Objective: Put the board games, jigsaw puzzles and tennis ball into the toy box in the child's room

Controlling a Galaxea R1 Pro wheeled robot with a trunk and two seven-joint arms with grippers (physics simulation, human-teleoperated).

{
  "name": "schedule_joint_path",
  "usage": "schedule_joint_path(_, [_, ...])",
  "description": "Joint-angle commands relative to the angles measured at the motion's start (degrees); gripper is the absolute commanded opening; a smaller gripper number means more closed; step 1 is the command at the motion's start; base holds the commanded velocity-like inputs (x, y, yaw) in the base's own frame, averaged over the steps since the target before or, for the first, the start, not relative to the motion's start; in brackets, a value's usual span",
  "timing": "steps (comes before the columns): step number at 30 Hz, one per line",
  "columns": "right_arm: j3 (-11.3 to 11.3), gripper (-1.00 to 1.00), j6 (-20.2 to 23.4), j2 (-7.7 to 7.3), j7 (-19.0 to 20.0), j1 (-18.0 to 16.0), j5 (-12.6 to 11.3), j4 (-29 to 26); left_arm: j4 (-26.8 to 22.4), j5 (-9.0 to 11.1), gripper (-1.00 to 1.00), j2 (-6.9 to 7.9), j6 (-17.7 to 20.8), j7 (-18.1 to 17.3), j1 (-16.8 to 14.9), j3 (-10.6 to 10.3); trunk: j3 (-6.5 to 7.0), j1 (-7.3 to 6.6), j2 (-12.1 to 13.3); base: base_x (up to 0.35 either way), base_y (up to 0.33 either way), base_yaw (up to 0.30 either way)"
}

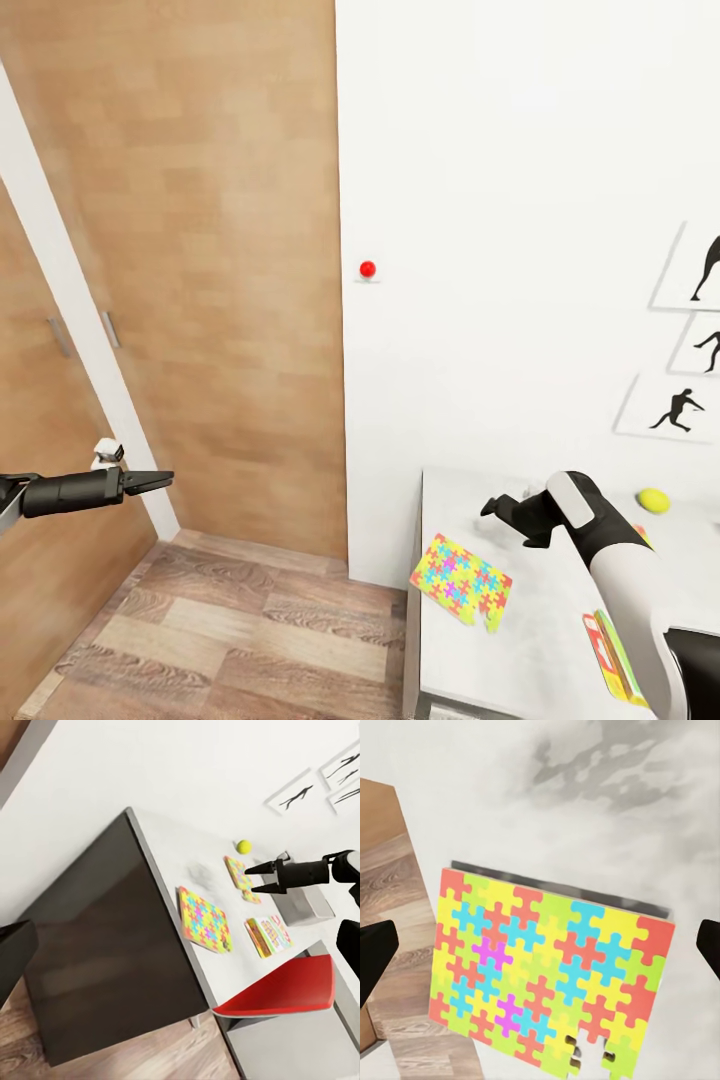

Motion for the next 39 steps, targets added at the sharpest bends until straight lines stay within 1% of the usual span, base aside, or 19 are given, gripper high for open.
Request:
schedule_joint_path(1, [-0.1,1.00,0.2,0.00,-0.6,0.0,-0.6,-0.1,0.0,0.3,1.00,0.04,0.6,-0.2,-0.1,-0.3,-0.24,0.04,-0.1,0.000,0.000,0.000])
schedule_joint_path(11, [-0.1,1.00,-0.1,-0.72,-0.6,-0.1,-0.6,-0.1,0.0,0.3,1.00,0.04,0.6,-0.2,0.0,-0.3,-1.18,0.04,-0.1,0.000,0.000,0.000])
schedule_joint_path(17, [-0.3,1.00,-1.1,-1.00,-0.7,-0.1,-0.8,-0.1,0.0,0.3,1.00,0.04,0.6,-0.2,0.0,-0.3,-1.74,0.04,-0.1,0.000,0.000,0.000])
schedule_joint_path(26, [-0.8,1.00,-2.3,-1.03,-0.6,-0.1,-1.0,0.0,0.0,0.3,1.00,0.04,0.6,-0.2,0.0,-0.3,-2.59,0.04,-0.1,0.000,0.000,0.000])
schedule_joint_path(39, [-0.9,1.00,-2.4,-0.94,-0.5,-0.1,-1.2,0.0,0.0,0.3,1.00,0.04,0.6,-0.2,-0.1,-0.3,-3.81,0.04,-0.1,0.000,0.000,0.000])
